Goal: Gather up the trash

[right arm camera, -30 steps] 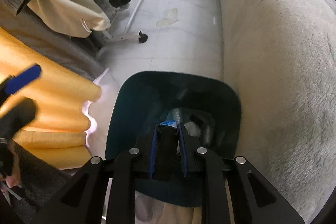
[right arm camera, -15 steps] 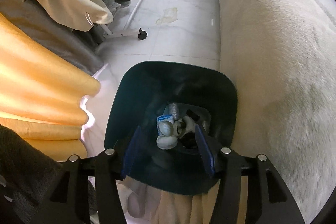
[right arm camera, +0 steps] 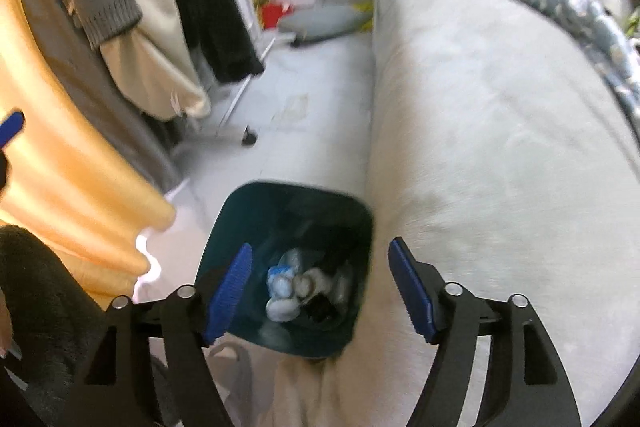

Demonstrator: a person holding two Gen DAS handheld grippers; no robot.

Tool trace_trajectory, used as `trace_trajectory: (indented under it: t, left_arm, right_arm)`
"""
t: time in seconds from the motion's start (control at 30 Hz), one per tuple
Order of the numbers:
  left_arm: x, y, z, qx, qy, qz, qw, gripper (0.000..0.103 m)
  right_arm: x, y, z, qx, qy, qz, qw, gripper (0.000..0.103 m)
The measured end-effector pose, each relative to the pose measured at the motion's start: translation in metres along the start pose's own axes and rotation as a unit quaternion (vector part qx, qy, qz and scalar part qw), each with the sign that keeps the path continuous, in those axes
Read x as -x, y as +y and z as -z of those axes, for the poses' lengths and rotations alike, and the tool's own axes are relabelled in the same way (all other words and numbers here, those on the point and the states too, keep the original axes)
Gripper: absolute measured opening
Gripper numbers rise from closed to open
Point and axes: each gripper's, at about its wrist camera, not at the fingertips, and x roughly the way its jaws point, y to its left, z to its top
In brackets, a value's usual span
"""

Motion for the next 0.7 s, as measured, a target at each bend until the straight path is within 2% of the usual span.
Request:
trace_trajectory:
  t: [0.13,0.23,0.4,0.53,0.7]
  left_arm:
    - [0.006,-0.001,0.003,0.010,-0.003,-0.011,0.9999,0.100]
    - [0.009,-0.002,0.007,0.027,0.001,-0.005,0.9996,0.100]
    - [0.010,-0.007,0.009,0.027,0.004,-0.005,0.9996,0.100]
    - [0.010,-0.008,0.011,0.037,0.006,-0.022,0.9991,0.100]
    - [0.015,-0.015,0.012,0.033,-0.001,-0.018,0.9993,0.100]
  right_arm:
    - [0.045,-0.012,0.002,-0.016,-0.055,0.014,0.998,0.088]
    - [0.077,-0.018,0.007,-0.012,-0.089,0.030,0.996,0.092]
    - [0.123,-0.031,0.019,0.000,-0.136,0.069,0.988,0.100]
    - [0.155,-0.051,0.034,-0.006,-0.162,0.106,0.981,0.100]
    - [0.186,-0.076,0.058,-0.029,-0.183,0.141,0.972,0.100]
